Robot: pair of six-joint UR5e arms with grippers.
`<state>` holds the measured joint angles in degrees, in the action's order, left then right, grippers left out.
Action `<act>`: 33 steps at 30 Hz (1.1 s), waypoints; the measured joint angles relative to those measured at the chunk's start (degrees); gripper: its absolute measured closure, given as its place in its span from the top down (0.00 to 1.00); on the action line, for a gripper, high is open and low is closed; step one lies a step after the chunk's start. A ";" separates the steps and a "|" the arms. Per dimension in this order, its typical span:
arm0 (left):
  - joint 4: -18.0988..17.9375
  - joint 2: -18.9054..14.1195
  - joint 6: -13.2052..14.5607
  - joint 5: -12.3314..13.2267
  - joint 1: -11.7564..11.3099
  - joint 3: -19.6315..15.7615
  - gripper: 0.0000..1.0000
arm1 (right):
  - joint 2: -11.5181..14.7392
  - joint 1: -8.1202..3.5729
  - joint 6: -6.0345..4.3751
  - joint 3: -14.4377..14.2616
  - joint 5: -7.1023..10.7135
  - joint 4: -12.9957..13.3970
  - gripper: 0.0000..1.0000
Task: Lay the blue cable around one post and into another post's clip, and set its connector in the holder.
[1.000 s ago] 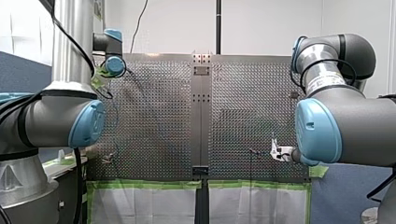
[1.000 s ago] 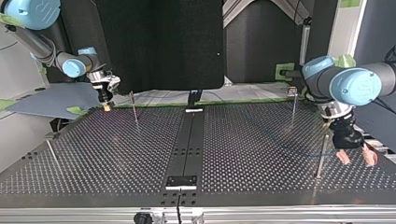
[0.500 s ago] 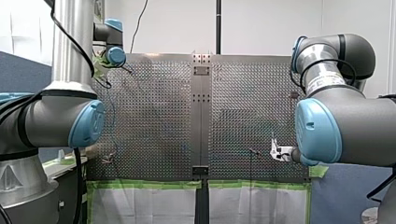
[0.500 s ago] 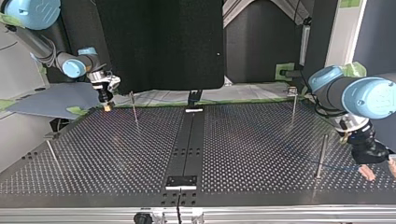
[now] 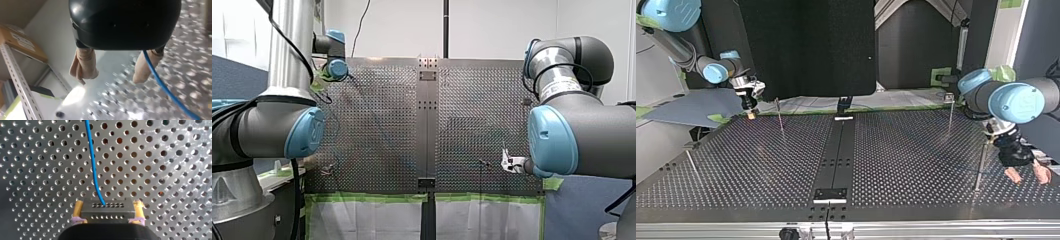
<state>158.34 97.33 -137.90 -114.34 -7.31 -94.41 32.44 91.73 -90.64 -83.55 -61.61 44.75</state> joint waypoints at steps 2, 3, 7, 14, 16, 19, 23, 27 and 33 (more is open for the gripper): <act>-0.61 0.17 -0.02 -0.04 -0.10 -0.58 1.00 | 0.00 0.01 0.00 0.00 0.00 0.00 0.00; -1.00 0.28 -0.16 -0.08 -0.20 -0.87 1.00 | 0.00 0.00 0.00 0.00 0.00 0.00 0.00; -1.65 0.72 -1.25 -0.65 -0.45 -1.30 1.00 | -0.02 0.00 0.04 0.00 0.00 -0.01 0.00; -1.90 1.26 -2.20 -0.85 -0.30 -1.47 1.00 | -0.04 0.02 0.08 0.00 0.03 -0.08 0.00; -2.07 1.29 -2.23 -0.40 -0.24 -1.76 1.00 | -0.04 0.03 0.09 0.00 0.01 -0.16 0.00; -2.87 1.29 -2.25 0.80 -0.13 -2.42 1.00 | -0.04 0.02 0.09 0.00 0.00 -0.31 0.00; -3.45 1.31 -2.21 1.72 0.11 -2.98 1.00 | -0.04 -0.02 0.09 0.00 -0.12 -0.66 0.00; -3.49 1.31 -2.04 2.27 0.38 -3.12 1.00 | -0.04 -0.24 0.15 0.00 -0.72 -1.33 0.00; -4.36 1.31 -1.25 3.49 0.54 -4.72 1.00 | -0.04 -0.69 0.14 -0.01 -2.85 -2.09 0.00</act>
<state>153.99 98.64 -139.16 -110.86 -6.77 -99.13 32.40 91.04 -90.49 -83.56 -64.46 42.65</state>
